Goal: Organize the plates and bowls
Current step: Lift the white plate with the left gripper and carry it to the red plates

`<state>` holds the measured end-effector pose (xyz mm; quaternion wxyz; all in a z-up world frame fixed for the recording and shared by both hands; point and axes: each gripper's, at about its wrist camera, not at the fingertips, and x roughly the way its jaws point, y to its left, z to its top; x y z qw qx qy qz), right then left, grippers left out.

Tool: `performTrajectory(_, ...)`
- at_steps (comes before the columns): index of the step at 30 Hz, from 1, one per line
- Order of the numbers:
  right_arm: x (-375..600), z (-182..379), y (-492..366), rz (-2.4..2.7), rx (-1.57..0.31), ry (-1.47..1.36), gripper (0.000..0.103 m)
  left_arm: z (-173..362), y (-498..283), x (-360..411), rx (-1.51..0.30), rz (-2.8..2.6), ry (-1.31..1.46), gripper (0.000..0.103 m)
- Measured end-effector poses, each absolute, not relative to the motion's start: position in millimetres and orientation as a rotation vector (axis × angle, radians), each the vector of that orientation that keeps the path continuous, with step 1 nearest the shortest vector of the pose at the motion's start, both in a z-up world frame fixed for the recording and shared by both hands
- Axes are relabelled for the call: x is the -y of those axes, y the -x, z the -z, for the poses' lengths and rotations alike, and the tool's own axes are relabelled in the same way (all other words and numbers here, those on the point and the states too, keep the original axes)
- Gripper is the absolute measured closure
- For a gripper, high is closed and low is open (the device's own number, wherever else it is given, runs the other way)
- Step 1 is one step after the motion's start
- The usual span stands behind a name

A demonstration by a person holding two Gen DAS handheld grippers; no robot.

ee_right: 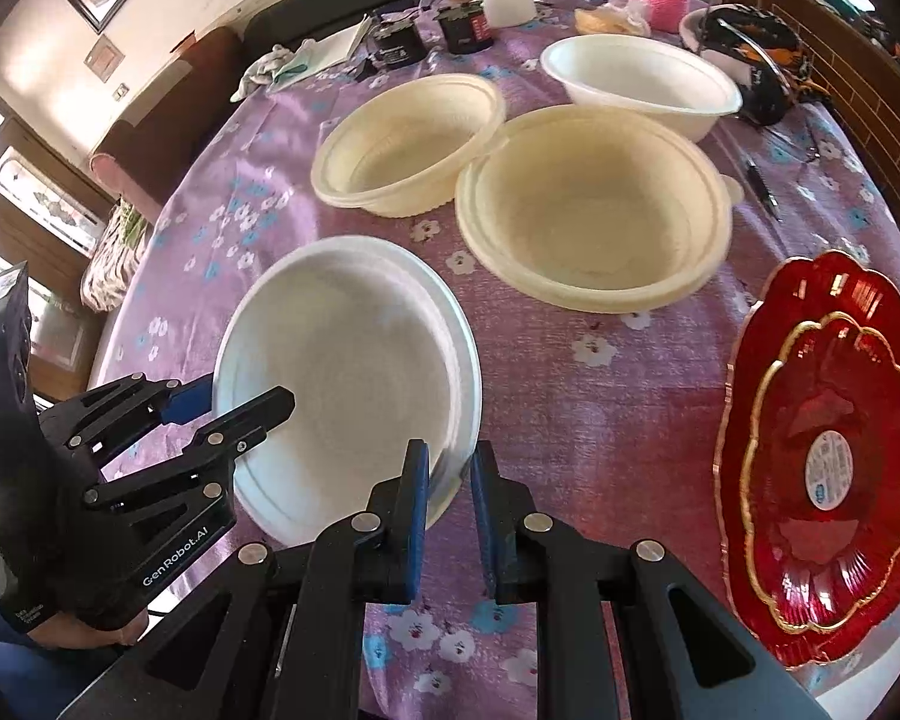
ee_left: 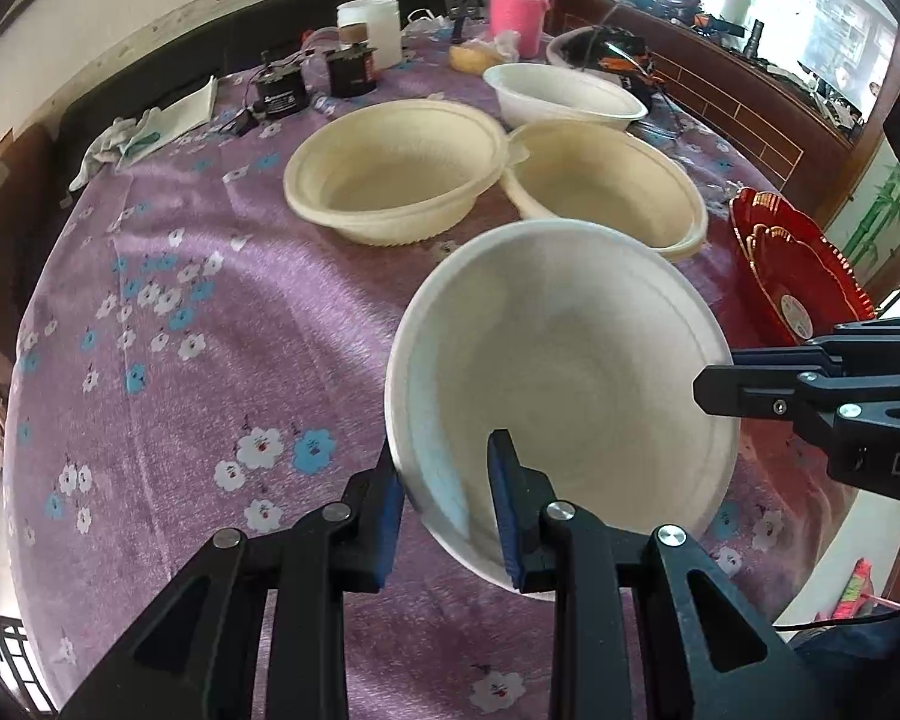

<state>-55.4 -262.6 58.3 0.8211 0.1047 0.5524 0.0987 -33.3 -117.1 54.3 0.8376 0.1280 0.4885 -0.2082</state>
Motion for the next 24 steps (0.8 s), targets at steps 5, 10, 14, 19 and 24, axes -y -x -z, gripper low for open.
performTrajectory(5, 274.5, -64.3, 62.5, -0.201, -1.15, -0.228, 0.087, -57.8, 36.7, 129.5, -1.018, 0.454, -0.284, 0.077)
performTrajectory(10, 287.7, -67.1, 69.2, -0.191, -1.14, -0.239, 0.087, -59.8, 40.1, 140.0, -1.008, 0.463, -0.299, 0.077)
performTrajectory(14, 295.9, -70.9, 74.5, -0.186, -1.128, -0.242, 0.087, -62.8, 41.9, 146.2, -1.0, 0.468, -0.304, 0.077)
performTrajectory(19, 302.9, -75.7, 79.2, -0.182, -1.116, -0.246, 0.087, -66.1, 43.9, 154.9, -0.993, 0.473, -0.31, 0.077)
performTrajectory(24, 312.2, -81.1, 84.2, -0.172, -1.1, -0.252, 0.087, -70.0, 46.7, 164.3, -0.981, 0.485, -0.323, 0.077)
